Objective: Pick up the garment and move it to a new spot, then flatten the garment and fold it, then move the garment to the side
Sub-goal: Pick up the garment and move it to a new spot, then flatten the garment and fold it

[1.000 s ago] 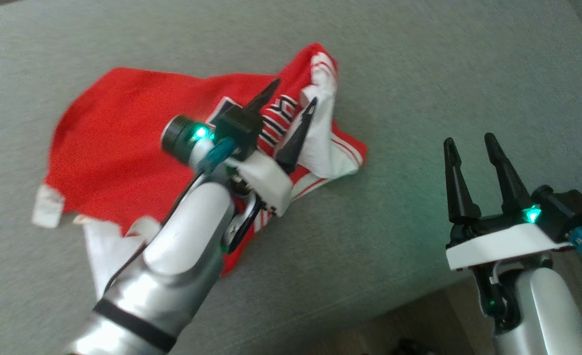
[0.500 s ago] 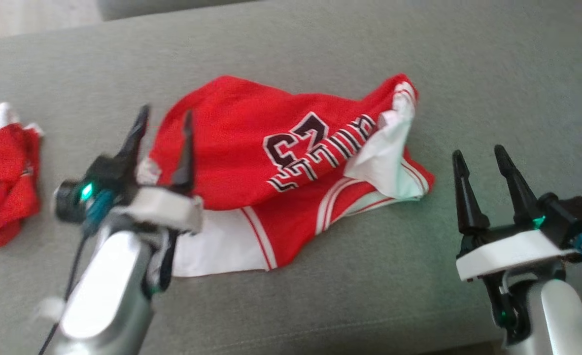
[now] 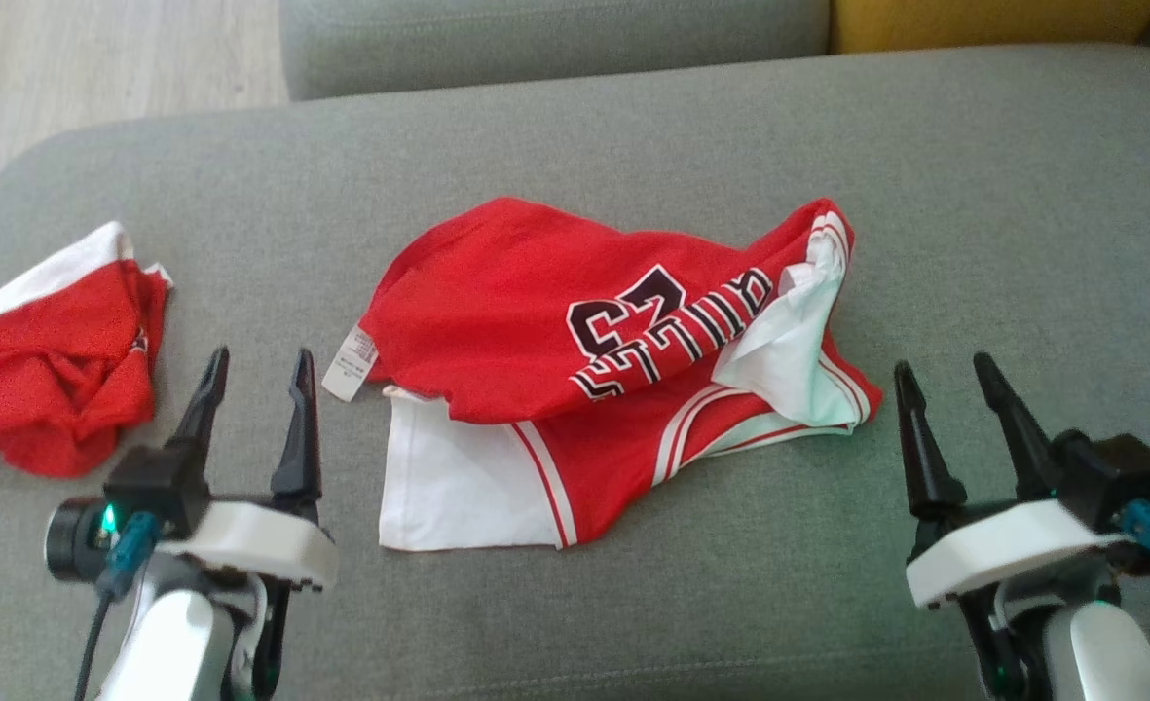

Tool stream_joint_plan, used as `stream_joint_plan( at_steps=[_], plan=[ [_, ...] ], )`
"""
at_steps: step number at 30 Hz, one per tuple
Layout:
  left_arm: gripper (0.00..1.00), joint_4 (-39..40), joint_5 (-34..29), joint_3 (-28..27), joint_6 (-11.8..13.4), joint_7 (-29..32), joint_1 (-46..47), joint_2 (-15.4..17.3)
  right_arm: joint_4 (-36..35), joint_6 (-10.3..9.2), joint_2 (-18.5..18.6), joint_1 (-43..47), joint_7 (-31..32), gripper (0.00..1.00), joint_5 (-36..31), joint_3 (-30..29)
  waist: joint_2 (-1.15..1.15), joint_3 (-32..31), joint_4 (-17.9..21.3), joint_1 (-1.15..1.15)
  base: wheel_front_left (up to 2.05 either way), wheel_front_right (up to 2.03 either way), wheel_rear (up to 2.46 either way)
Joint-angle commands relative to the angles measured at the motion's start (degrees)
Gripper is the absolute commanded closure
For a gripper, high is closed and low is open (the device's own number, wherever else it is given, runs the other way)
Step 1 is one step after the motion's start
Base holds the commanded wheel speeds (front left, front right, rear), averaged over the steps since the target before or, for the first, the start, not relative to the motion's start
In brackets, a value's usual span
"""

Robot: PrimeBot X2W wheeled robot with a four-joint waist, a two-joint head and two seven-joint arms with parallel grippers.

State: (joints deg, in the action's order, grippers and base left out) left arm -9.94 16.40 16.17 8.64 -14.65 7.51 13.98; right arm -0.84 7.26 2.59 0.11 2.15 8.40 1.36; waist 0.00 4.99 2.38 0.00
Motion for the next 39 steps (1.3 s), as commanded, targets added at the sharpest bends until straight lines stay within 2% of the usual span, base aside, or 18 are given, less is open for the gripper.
stream_joint_plan(
  at_steps=[1, 10, 28, 32, 35, 37, 39],
  plan=[
    [0.0, 2.4, -0.7, -2.1, -0.4, -0.3, 1.3, 1.4, -2.0, 0.23, 0.3, -0.6, 0.4, 0.0, -0.2, 1.0, 0.0, -0.9, 0.0, 0.0, 0.0, 0.0, 0.0],
    [0.0, 3.1, -1.9, -1.6, -0.6, -0.3, -1.8, 1.4, -3.0, 0.23, 0.3, 2.1, 1.6, 0.0, 0.7, 1.3, 0.0, -2.3, 0.0, 0.0, 0.0, 0.0, 0.0],
    [0.0, 2.0, -2.4, -1.0, -0.4, -0.3, -1.2, 1.5, -3.4, 0.23, 0.3, 2.0, 2.1, 0.0, 0.6, 2.0, 0.0, -2.2, -0.5, 0.0, 0.0, 0.0, 0.0],
    [0.0, 2.4, -2.9, -0.7, -0.4, -0.3, -0.2, 1.4, -2.8, 0.23, 0.3, 1.1, 3.6, 0.0, -0.4, 5.0, 0.0, -1.1, -1.7, 0.0, 0.0, 0.0, 0.0],
    [0.0, 3.3, -3.7, -0.1, -0.5, -0.3, 1.6, 0.9, -0.3, 0.23, 0.7, -0.7, 6.9, 0.0, -0.2, 11.0, 0.0, 0.3, -3.9, 0.0, 0.0, 0.0, 0.0],
    [0.0, 3.5, -3.9, 0.2, -0.6, -0.3, 2.0, 0.6, 0.7, 0.23, 0.9, -1.3, 7.8, 0.0, 0.0, 12.7, 0.0, 0.7, -4.6, 0.0, 0.0, 0.0, 0.0],
    [0.0, 3.8, -4.5, 0.8, -0.8, -0.3, 3.4, -0.1, 4.2, 0.23, 1.6, -3.6, 10.1, 0.0, 1.3, 17.6, 0.0, 1.9, -6.8, 0.0, 0.0, 0.0, 0.0]
  ],
)
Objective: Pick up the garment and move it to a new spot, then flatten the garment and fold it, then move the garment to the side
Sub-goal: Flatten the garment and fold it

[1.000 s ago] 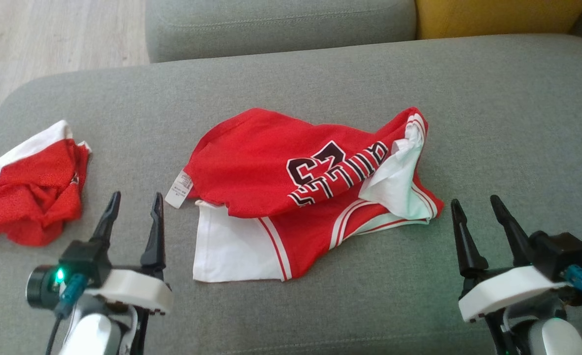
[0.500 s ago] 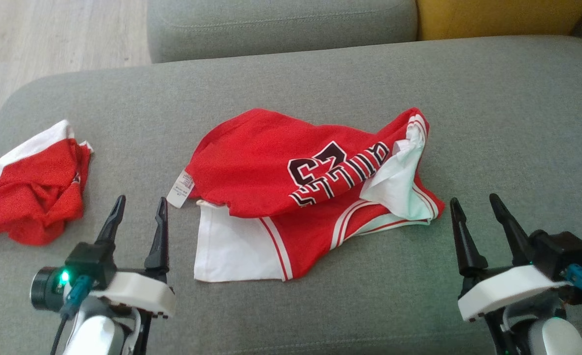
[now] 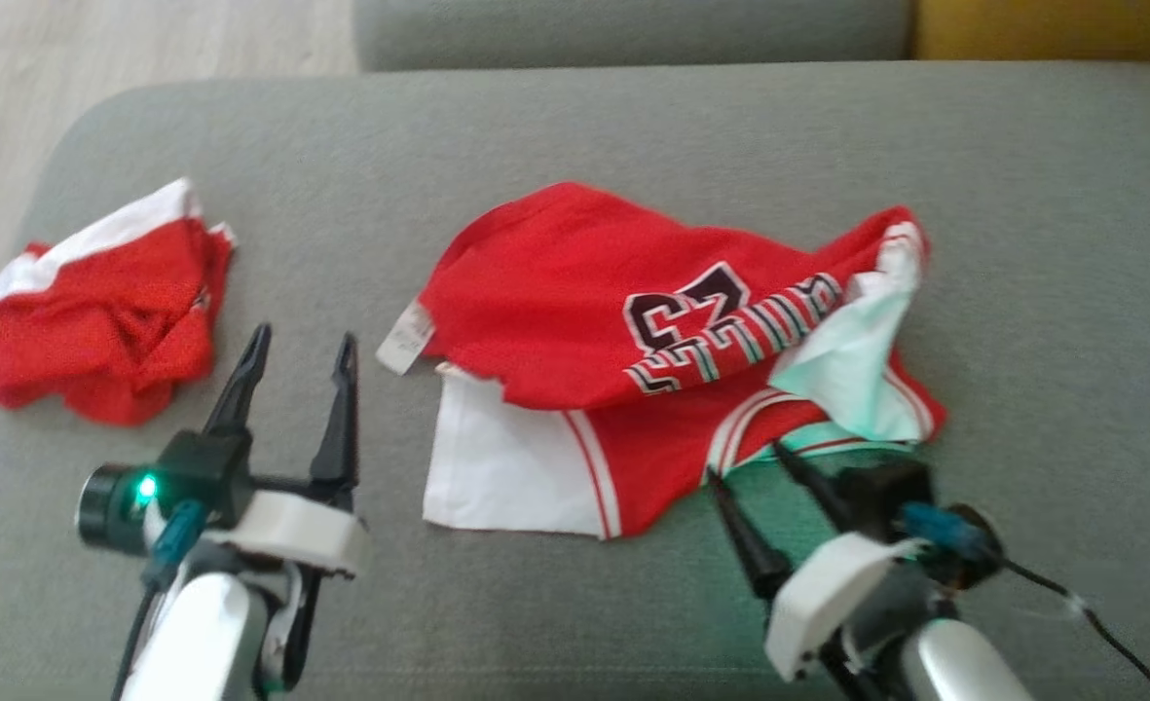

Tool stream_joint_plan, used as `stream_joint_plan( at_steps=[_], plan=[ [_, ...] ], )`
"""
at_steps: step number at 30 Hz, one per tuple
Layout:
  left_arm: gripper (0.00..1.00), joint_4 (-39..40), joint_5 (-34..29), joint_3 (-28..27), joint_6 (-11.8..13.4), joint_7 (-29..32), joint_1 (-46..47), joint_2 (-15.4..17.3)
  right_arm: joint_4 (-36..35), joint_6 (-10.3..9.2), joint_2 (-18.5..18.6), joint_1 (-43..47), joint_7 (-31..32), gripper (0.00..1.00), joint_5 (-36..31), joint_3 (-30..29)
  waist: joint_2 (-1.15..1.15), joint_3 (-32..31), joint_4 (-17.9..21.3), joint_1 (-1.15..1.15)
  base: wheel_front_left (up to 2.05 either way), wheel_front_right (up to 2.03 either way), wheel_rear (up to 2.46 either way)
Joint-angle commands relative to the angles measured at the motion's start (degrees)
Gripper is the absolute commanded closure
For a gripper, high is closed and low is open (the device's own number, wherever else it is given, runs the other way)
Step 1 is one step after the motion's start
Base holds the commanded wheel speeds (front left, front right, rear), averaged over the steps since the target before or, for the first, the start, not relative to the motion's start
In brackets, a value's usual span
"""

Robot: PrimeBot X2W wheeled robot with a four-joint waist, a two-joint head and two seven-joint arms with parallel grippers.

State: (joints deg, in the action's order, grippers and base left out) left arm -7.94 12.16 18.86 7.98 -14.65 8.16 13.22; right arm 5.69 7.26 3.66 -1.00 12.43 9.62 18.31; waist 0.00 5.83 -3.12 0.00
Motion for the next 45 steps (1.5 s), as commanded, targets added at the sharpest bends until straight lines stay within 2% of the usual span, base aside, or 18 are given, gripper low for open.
stream_joint_plan(
  at_steps=[1, 9, 15, 16, 17, 18, 22, 28, 38, 45],
  plan=[
    [0.0, 1.9, -0.5, -1.7, -0.3, -0.3, 3.2, 0.4, -1.0, 0.23, 0.6, -3.3, 0.4, 0.0, 0.3, 2.1, 0.0, 1.4, -2.0, 0.0, 0.0, 0.0, 0.0],
    [0.0, 2.2, -2.0, -0.8, -1.3, -0.3, 6.2, -1.5, 11.2, 0.23, 0.6, -11.2, 4.6, 0.0, 2.7, 10.6, 0.0, 4.4, -6.8, 0.0, 0.0, 0.0, 0.0],
    [0.0, 2.1, -2.9, -0.8, -1.8, -0.3, 7.4, -2.8, 19.7, 0.23, 0.4, -14.3, 9.3, 0.0, 2.2, 12.4, 0.0, 5.3, -8.6, 0.0, 0.0, 0.0, 0.0],
    [0.0, 2.1, -3.0, -1.0, -1.8, -0.3, 7.4, -2.9, 20.5, 0.23, 0.3, -14.5, 9.5, 0.33, 2.3, 12.4, 0.0, 5.4, -8.7, 0.0, 0.0, 0.0, 0.0],
    [0.0, 2.2, -3.1, -1.1, -1.8, -0.3, 7.4, -3.0, 21.1, 0.23, 0.3, -14.7, 9.5, 0.81, 2.5, 12.3, 0.0, 5.5, -8.7, 0.0, 0.0, 0.0, 0.0],
    [0.0, 2.2, -3.2, -1.3, -1.8, -0.3, 7.4, -3.1, 21.5, 0.23, 0.2, -14.9, 9.4, 1.0, 2.7, 12.1, 0.0, 5.5, -8.6, 0.0, 0.0, 0.0, 0.0],
    [0.0, 2.3, -3.4, -2.3, -1.8, -0.3, 6.9, -3.3, 20.1, 0.23, 0.9, -14.5, 7.6, 1.0, 3.9, 10.6, 0.0, 5.5, -7.7, 0.0, 0.0, 0.0, 0.0],
    [0.0, 2.2, -3.7, -3.8, -2.0, -0.3, 6.3, -3.1, 12.1, 0.23, 4.6, -11.0, 6.5, 1.0, 5.2, 5.6, 0.0, 5.0, -4.7, 0.0, 0.0, 0.0, 0.0],
    [0.0, 2.1, -4.4, -5.0, -2.2, -0.3, 6.1, -2.9, 0.0, 0.23, 11.5, -5.9, 11.2, 1.0, 5.5, -6.7, 0.0, 5.1, -0.4, 0.0, 0.0, 0.0, 0.0],
    [0.0, 2.0, -5.0, -5.0, -2.5, -0.3, 6.8, -3.2, 1.0, 0.23, 17.2, -7.4, 13.1, 1.0, 7.0, -14.5, 0.0, 6.4, 0.9, 0.0, 0.0, 0.0, 0.0]
  ],
)
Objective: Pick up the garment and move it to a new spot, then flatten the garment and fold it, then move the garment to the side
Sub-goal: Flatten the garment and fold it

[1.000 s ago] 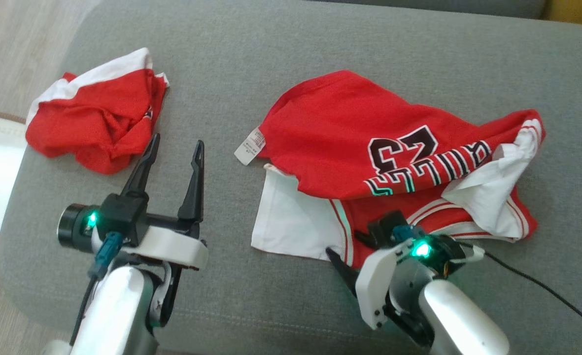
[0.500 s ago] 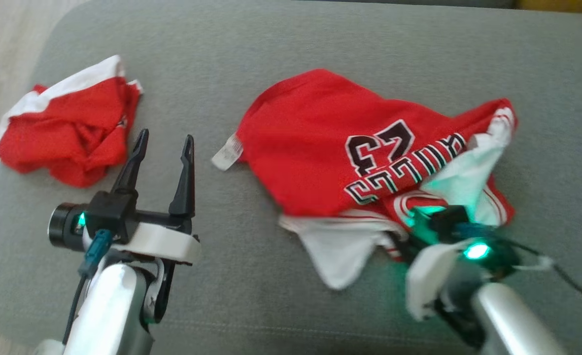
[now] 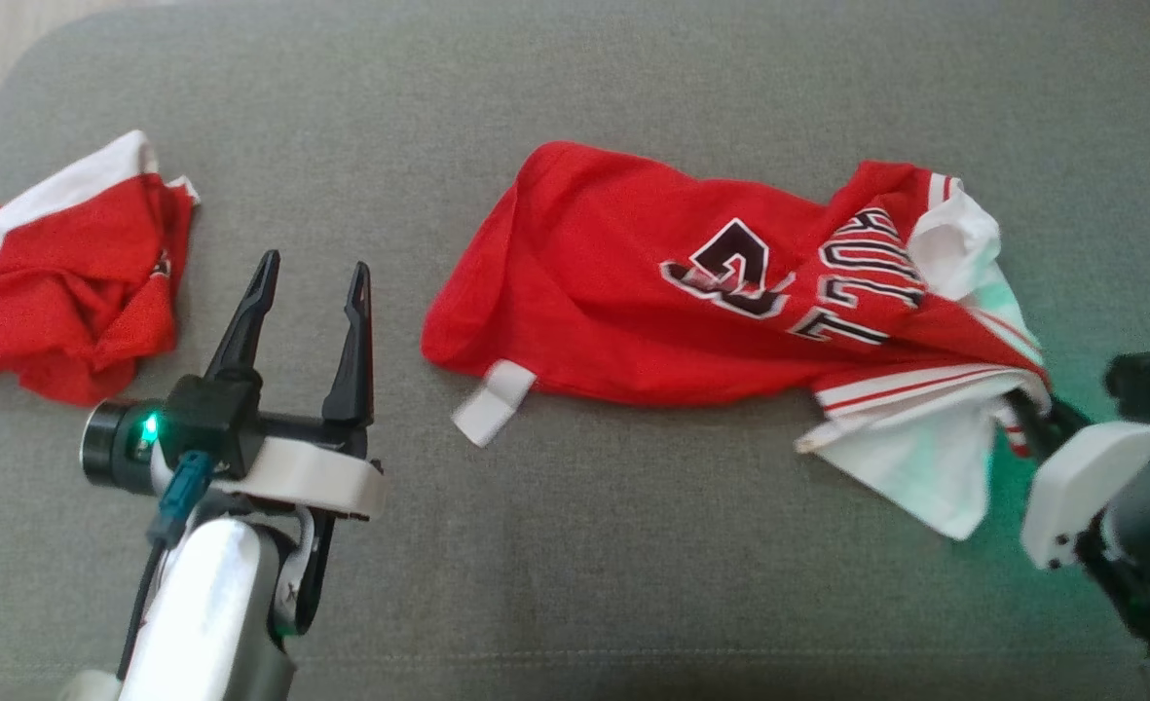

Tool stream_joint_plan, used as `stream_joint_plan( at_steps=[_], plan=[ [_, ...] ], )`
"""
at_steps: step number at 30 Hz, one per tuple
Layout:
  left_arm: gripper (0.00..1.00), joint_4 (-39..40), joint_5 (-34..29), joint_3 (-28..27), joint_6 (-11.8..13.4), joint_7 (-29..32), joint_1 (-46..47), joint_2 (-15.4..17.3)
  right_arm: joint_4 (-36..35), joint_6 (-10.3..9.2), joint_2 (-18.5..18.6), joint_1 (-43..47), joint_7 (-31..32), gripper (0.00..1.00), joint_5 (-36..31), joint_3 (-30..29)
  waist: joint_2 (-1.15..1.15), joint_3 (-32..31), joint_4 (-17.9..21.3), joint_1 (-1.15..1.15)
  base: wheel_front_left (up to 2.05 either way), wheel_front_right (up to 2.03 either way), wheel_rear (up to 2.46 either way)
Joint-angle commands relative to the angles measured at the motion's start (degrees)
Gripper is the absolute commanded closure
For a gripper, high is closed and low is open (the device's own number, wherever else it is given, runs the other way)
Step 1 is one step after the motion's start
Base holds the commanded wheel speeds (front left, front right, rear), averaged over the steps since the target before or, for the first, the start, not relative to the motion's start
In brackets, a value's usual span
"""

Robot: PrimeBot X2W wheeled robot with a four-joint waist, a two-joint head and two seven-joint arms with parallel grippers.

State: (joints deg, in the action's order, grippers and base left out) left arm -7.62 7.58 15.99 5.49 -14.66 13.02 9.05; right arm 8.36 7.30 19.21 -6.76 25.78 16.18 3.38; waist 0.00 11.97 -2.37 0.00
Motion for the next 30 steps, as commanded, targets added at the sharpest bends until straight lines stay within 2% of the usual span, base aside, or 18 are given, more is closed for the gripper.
stream_joint_plan(
  at_steps=[1, 3, 4, 5, 6, 11, 18, 25, 30],
  plan=[
    [0.0, 1.6, -0.5, -2.1, -0.1, -0.3, 2.1, 0.9, -1.1, 0.19, 2.0, -2.3, -0.9, 1.0, 1.0, -0.1, 0.0, 0.5, 0.3, 0.0, 0.0, 0.0, 0.0],
    [0.0, 1.5, -0.6, -2.2, -0.1, -0.3, 2.3, 0.8, 0.7, 0.19, 2.8, -3.5, -2.3, 1.0, 1.9, -0.2, 0.0, 0.9, 0.5, 0.0, 0.0, 0.0, 0.0],
    [0.0, 1.5, -0.6, -2.2, -0.1, -0.3, 2.4, 0.8, 1.6, 0.19, 2.7, -4.0, -3.2, 0.84, 2.3, -0.3, 0.0, 1.1, 0.7, 0.0, 0.0, 0.0, 0.0],
    [0.0, 1.4, -0.7, -2.3, -0.2, -0.3, 2.5, 0.8, 2.3, 0.19, 2.5, -4.5, -4.2, 0.11, 2.7, -0.2, 0.0, 1.2, 0.8, 0.0, 0.0, 0.0, 0.0],
    [0.0, 1.3, -0.7, -2.3, -0.1, -0.3, 2.5, 0.8, 2.9, 0.19, 2.3, -4.9, -5.3, 0.0, 2.9, -0.1, 0.0, 1.2, 1.0, 0.0, 0.0, 0.0, 0.0],
    [0.0, 1.2, -0.9, -2.7, 0.1, -0.3, 1.8, 0.8, 3.6, 0.19, 0.3, -5.2, -12.6, 0.0, 2.1, -1.0, 0.0, 0.7, 2.2, 0.0, 0.0, 0.0, 0.0],
    [0.0, 0.8, -0.7, -3.3, 0.4, -0.3, 0.0, 1.1, -4.1, 0.19, -3.8, -2.1, -22.2, 0.0, -2.1, -3.0, 0.0, -1.4, 3.4, 0.0, 0.0, 0.0, 0.0],
    [0.0, 0.7, -0.5, -3.9, 1.0, -0.3, -2.1, 1.4, -11.0, 0.19, -10.1, 2.3, -23.7, 0.0, -4.4, -1.8, 0.0, -3.5, 4.0, 0.0, 0.0, 0.0, 0.0],
    [0.0, 0.7, -0.2, -4.1, 1.3, -0.3, -3.3, 1.5, -13.0, 0.19, -12.6, 4.8, -24.2, 0.0, -4.5, 0.3, 0.0, -4.2, 4.1, 0.0, 0.0, 0.0, 0.0]
  ],
)
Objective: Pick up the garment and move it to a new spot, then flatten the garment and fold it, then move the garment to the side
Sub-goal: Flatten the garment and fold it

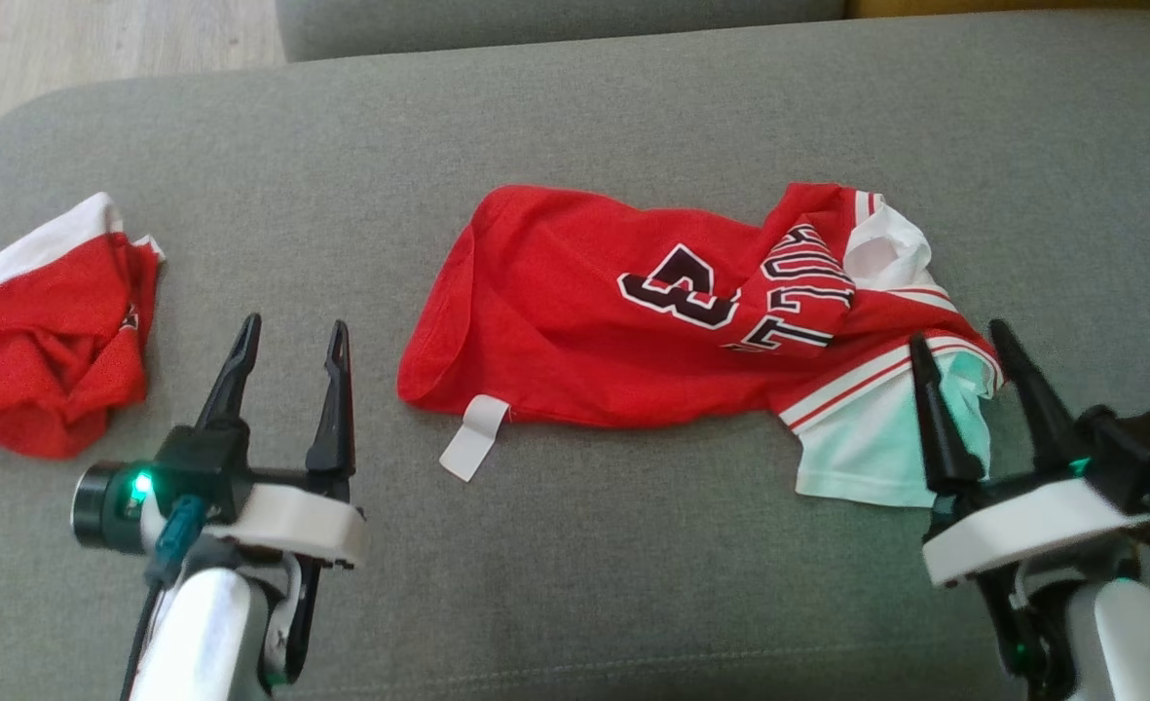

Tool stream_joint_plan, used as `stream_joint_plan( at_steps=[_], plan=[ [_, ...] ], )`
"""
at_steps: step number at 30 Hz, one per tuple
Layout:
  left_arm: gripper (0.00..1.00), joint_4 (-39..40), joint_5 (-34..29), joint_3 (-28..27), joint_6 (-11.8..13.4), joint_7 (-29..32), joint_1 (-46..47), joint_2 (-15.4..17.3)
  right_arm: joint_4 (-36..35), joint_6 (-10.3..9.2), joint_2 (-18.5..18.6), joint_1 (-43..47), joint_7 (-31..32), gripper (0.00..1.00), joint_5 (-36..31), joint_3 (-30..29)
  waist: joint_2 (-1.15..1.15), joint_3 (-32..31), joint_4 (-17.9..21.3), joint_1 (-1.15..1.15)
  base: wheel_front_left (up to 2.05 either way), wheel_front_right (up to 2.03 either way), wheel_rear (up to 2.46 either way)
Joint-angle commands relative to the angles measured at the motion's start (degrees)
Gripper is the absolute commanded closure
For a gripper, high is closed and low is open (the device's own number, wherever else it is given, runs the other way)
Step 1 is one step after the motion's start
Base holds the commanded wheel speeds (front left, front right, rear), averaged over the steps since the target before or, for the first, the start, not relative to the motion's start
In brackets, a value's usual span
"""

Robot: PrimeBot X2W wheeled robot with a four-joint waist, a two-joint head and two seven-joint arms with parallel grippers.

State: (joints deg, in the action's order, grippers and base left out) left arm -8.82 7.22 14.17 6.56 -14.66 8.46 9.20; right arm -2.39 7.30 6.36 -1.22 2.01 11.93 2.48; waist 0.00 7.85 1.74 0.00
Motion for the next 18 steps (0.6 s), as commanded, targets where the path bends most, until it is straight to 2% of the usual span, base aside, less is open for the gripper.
stream_joint_plan(
  at_steps=[1, 12, 18],
  plan=[
    [0.0, 1.9, 0.2, -2.3, 0.3, -0.3, 1.1, 1.4, -2.3, 0.19, 0.0, -0.4, -0.4, 0.0, -0.3, 1.3, 0.0, -0.2, 0.0, 0.0, 0.0, 0.0, 0.0],
    [0.0, 1.5, 0.5, -2.0, 0.6, -0.2, 0.3, 1.8, -3.1, 0.19, -1.5, 0.5, -0.2, 0.0, -1.1, 1.9, 0.0, -0.5, 0.6, 0.0, 0.0, 0.0, 0.0],
    [0.0, -1.5, 1.0, 1.5, -2.8, 4.2, 3.4, 1.3, -3.3, 0.19, -1.7, -0.2, 0.7, 0.0, -0.7, 3.5, 0.0, 0.9, 2.0, 0.0, 0.0, 0.0, 0.0]
  ],
)
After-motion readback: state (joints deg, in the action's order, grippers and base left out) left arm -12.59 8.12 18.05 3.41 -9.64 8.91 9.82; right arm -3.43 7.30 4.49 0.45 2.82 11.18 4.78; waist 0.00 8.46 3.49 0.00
